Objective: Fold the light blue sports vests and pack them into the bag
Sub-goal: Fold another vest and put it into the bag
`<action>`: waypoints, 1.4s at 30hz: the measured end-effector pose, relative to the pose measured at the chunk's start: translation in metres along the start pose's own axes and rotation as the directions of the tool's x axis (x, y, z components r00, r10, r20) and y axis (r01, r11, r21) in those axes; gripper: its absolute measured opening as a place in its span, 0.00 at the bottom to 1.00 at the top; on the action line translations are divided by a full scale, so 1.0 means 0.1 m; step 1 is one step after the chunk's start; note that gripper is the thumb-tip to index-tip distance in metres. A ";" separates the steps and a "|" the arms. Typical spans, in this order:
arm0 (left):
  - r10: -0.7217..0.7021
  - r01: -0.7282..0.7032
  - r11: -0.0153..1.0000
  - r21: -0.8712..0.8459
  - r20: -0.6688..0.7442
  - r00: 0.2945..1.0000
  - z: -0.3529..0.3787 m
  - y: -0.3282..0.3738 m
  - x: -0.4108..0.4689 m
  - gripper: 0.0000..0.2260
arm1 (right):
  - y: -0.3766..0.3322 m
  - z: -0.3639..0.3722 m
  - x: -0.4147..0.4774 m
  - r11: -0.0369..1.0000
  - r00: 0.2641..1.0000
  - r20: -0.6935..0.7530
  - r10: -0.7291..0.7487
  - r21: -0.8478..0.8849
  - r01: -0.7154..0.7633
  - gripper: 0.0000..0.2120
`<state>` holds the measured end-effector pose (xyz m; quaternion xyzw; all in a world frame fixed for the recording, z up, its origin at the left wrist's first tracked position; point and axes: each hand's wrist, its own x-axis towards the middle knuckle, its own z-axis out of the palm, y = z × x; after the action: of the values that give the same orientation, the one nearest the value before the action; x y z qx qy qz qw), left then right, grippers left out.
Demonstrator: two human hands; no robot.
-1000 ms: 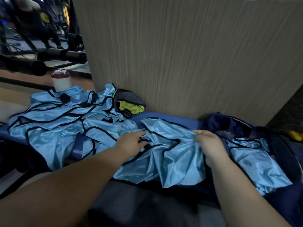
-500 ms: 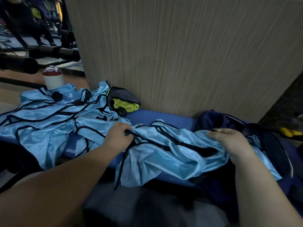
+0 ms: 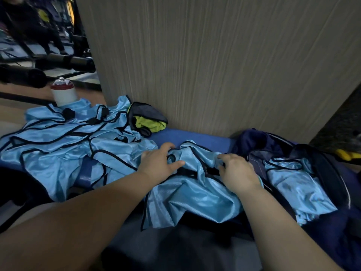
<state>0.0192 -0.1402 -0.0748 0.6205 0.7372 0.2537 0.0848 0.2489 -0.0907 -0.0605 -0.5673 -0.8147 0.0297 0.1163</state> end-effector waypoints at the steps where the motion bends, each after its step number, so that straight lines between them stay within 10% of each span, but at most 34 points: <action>1: -0.028 0.028 1.000 -0.008 -0.015 1.000 0.01 0.00 0.01 0.23 | 0.01 0.03 0.01 1.000 0.999 0.042 0.002 0.031 -0.003 0.19; 6: -0.140 0.132 0.983 -0.126 -0.057 0.988 -0.02 -0.10 0.05 0.12 | 0.03 0.09 0.05 0.995 0.988 0.154 0.023 0.091 -0.037 0.27; 11: -0.273 0.238 0.922 -0.305 -0.076 0.959 -0.14 -0.19 0.10 0.14 | 0.03 0.08 0.08 0.995 0.992 0.102 0.079 0.046 -0.084 0.09; 15: -0.316 0.255 0.848 -0.465 -0.056 0.947 -0.17 -0.16 0.09 0.10 | 0.08 0.01 0.10 0.927 0.980 -0.028 0.198 0.330 -0.177 0.08; 24: -0.399 0.299 0.680 -0.669 0.004 0.917 -0.25 -0.08 0.18 0.09 | 0.19 -0.05 0.08 0.478 0.879 -0.053 0.474 0.853 -0.207 0.03; 28: -0.332 0.241 0.686 -0.687 -0.001 0.943 -0.31 -0.05 0.22 0.16 | 0.26 -0.15 0.09 0.235 0.883 0.069 0.465 0.951 -0.199 0.15; 35: -0.294 0.219 0.676 -0.704 0.015 0.956 -0.46 0.03 0.22 0.17 | 0.41 -0.21 0.08 0.337 0.891 0.114 0.440 0.898 -0.282 0.14; 42: -0.137 0.250 0.682 -0.688 0.216 0.967 -0.72 0.04 0.14 0.16 | 0.46 -0.29 0.06 0.787 0.902 -0.200 0.381 0.582 -0.203 0.10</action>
<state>-0.0117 -0.1459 -0.0088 0.4752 0.6356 0.4609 0.3973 0.2958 -0.0714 -0.0400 -0.6281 -0.6441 0.1909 0.3928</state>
